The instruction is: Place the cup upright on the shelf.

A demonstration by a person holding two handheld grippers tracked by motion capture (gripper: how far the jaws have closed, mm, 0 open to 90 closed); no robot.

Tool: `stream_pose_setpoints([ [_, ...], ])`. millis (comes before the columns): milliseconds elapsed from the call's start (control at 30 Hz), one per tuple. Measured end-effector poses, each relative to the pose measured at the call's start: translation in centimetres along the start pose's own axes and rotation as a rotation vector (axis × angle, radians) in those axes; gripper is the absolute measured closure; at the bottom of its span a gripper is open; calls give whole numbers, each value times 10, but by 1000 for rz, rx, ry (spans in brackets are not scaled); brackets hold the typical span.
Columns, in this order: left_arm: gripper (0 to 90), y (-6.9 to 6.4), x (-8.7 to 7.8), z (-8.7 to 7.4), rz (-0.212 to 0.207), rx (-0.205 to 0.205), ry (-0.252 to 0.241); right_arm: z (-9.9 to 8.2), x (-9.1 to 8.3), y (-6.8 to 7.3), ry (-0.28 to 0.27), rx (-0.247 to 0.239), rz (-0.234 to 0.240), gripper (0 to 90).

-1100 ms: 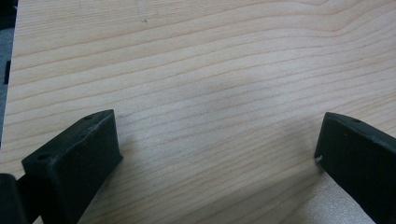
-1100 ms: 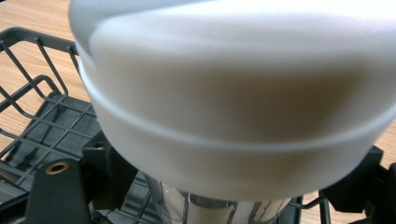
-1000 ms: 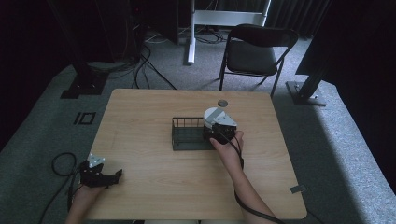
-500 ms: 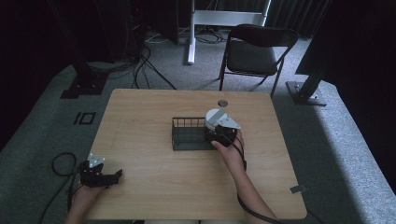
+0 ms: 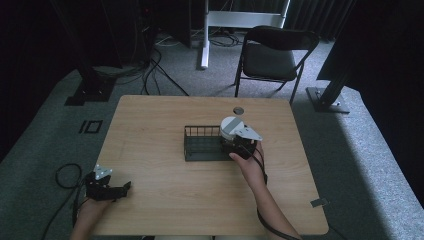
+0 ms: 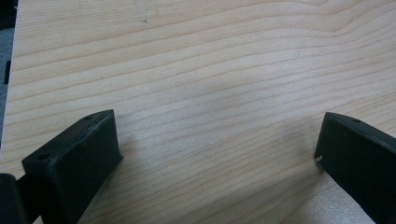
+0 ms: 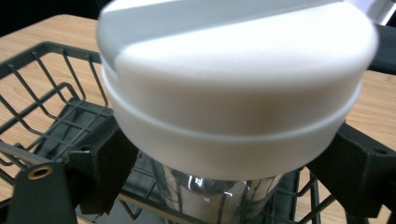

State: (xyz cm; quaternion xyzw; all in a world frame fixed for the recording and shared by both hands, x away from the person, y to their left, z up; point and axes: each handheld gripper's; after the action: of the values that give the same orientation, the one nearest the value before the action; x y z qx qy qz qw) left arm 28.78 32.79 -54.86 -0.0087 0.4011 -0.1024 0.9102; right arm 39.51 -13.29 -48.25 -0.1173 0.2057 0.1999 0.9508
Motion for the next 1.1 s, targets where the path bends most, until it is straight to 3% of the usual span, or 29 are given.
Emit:
stream_pose_setpoints([
  [800,1,0,0,0,0,0,0,-8,-31,-3,-44,-8,6,127],
  [1100,1,0,0,0,0,0,0,-19,-40,-6,-33,-25,1,127],
])
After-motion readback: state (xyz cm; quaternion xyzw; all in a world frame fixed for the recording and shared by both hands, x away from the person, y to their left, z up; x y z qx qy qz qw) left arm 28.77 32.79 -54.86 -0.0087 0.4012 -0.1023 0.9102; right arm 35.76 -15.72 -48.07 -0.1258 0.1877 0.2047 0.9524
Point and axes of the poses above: each handheld gripper's, and its own axes: x roughly forward along the jaws, z roughly out of its top, y roughly to its left, and after that the axes turned 9 degrees about -x, right-handed
